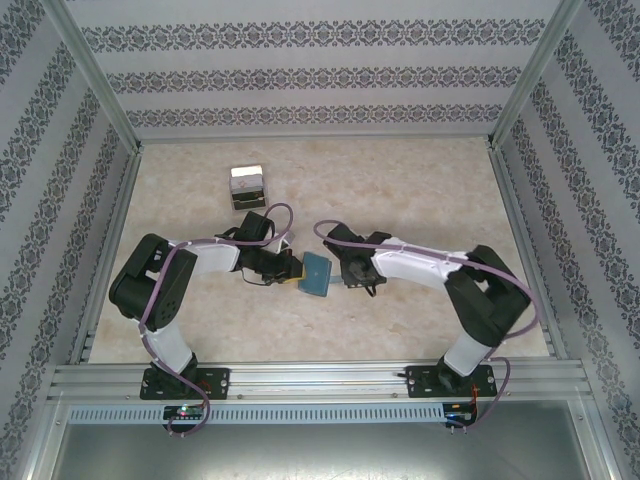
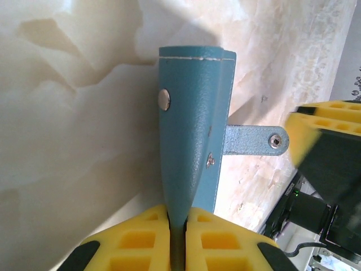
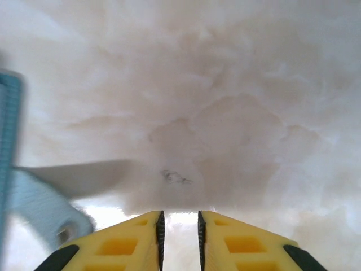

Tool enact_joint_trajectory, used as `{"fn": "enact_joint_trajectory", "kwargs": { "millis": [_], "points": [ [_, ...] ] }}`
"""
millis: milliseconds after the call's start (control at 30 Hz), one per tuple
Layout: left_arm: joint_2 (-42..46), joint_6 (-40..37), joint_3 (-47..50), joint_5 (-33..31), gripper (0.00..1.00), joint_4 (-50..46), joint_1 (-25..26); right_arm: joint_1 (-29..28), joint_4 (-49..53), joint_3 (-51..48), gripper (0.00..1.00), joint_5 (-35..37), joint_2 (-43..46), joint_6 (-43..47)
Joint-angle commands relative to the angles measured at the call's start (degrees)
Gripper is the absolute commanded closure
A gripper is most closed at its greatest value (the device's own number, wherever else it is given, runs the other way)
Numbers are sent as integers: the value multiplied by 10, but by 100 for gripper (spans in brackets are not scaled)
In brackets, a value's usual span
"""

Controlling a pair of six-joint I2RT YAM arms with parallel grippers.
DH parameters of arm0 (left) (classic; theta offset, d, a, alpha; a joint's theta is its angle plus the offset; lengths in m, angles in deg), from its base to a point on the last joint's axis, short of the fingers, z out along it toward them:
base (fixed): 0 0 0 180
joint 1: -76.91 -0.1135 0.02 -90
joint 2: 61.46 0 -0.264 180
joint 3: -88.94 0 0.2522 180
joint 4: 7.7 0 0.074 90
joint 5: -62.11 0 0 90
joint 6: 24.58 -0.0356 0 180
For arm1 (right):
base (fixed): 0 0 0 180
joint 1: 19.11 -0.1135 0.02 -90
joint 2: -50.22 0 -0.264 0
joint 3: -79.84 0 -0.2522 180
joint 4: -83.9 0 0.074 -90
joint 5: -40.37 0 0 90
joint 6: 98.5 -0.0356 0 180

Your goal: Put the credit cards into the card holder

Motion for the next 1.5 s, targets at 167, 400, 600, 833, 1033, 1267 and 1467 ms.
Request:
{"fn": "enact_joint_trajectory", "kwargs": {
  "millis": [167,400,600,833,1033,1267,1467],
  "points": [
    [23,-10,2,-3,89,-6,-5,-3,-77,56,86,-125,12,-4],
    [25,-8,5,-9,89,-1,-5,-3,-70,42,90,-131,-63,-30],
    [25,-10,11,-10,88,-2,-5,15,-70,-5,90,-114,-78,-23],
    [41,-7,15,-26,69,-11,-5,18,-68,5,84,-130,-70,8],
    [151,-14,1,-155,39,-73,-6,23,-91,26,64,-122,10,34],
    [232,-35,-62,-298,4,-161,-79,46,-139,27,47,-98,72,47],
    [121,-31,-173,-248,1,-169,-204,61,-185,32,27,-127,70,49]
  ]
}}
